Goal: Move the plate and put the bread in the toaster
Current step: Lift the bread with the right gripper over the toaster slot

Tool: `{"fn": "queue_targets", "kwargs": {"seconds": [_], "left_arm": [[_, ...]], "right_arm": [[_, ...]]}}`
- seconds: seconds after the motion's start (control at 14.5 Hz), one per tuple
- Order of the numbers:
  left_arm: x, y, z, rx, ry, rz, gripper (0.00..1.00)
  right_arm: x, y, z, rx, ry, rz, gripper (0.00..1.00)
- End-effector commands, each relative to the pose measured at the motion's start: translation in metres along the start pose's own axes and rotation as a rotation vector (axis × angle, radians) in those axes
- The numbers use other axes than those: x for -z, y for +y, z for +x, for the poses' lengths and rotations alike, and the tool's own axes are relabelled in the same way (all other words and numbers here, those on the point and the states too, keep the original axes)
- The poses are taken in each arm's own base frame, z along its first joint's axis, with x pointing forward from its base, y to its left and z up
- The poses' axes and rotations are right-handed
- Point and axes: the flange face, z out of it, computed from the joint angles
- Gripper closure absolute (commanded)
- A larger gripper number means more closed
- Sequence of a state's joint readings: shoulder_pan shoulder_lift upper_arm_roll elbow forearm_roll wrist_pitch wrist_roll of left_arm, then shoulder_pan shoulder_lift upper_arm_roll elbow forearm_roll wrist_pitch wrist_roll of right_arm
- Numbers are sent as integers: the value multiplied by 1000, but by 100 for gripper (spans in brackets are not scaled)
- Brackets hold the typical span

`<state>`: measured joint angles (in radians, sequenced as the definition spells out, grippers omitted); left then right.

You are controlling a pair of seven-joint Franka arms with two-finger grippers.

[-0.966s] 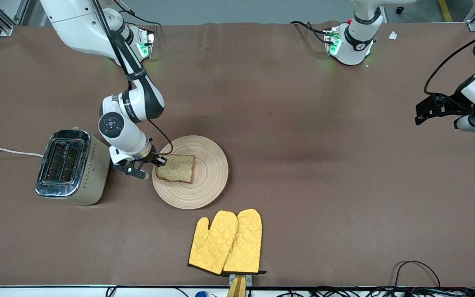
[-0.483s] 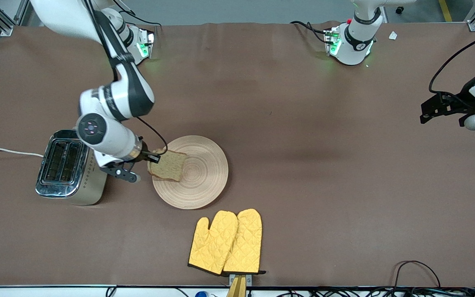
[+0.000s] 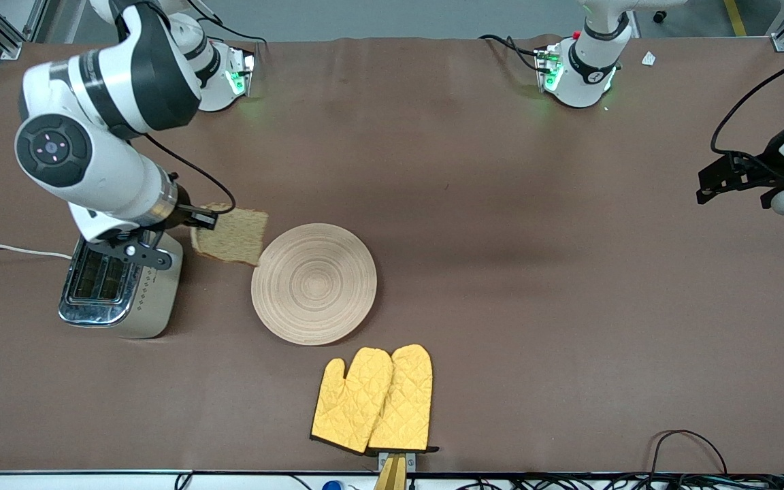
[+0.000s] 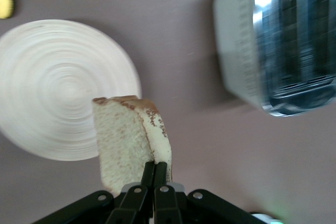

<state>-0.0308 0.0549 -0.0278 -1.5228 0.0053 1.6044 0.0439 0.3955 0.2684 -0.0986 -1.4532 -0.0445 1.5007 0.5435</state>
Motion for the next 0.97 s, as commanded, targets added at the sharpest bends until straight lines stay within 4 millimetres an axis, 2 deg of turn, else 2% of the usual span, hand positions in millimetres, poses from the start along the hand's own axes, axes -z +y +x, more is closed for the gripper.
{"fn": "queue_targets", "kwargs": {"seconds": [0.0, 0.07, 0.34, 0.62, 0.9], "left_arm": [[4, -2, 1, 14, -12, 3, 0], [5, -2, 1, 14, -9, 3, 0], [5, -4, 1, 4, -9, 3, 0], [5, -5, 1, 17, -10, 3, 0], [5, -1, 1, 17, -10, 5, 0]], "right_arm": [[17, 19, 1, 93, 53, -135, 100], [21, 27, 1, 121, 75, -181, 100], [17, 55, 14, 139, 105, -383, 100], [10, 68, 27, 111, 163, -576, 100], [-39, 66, 36, 82, 206, -704, 100]]}}
